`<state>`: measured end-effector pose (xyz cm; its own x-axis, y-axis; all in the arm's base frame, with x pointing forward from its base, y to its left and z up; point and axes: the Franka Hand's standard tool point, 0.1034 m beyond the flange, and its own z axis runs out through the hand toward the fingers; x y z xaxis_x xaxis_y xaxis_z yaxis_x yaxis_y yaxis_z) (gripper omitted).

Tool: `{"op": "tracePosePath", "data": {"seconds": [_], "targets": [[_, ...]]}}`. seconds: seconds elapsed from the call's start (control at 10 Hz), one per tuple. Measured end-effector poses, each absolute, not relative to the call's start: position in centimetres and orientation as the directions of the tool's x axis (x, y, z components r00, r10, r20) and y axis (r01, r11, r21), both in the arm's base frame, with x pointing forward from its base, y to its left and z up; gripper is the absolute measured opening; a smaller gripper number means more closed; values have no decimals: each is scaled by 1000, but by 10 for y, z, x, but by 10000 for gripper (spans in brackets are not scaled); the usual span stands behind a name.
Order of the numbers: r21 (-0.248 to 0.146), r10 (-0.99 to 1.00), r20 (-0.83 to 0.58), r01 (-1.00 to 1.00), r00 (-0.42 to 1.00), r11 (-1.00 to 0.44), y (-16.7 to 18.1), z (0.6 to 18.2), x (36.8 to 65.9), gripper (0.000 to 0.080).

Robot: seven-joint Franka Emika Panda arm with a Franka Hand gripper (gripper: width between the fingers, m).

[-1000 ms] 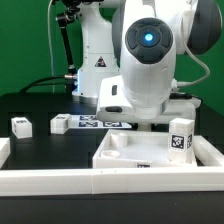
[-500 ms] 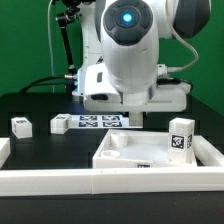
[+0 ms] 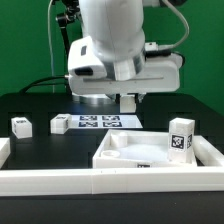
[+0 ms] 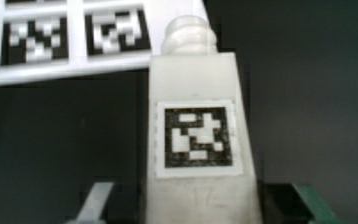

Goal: Assemble square table

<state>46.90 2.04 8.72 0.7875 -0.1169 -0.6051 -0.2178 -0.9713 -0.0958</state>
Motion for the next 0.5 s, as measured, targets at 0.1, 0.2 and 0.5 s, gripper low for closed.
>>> {"op": "tracePosePath", "data": {"seconds": [0.1,0.2,0.5], "targets": [[-104,-125,-545,-215,829,-971,16,92,475,290],[-106,-134,-506,-215,852,-971,15,94,482,290],[-100,-167,-291,-204,942,-974,13,93,489,290]]}}
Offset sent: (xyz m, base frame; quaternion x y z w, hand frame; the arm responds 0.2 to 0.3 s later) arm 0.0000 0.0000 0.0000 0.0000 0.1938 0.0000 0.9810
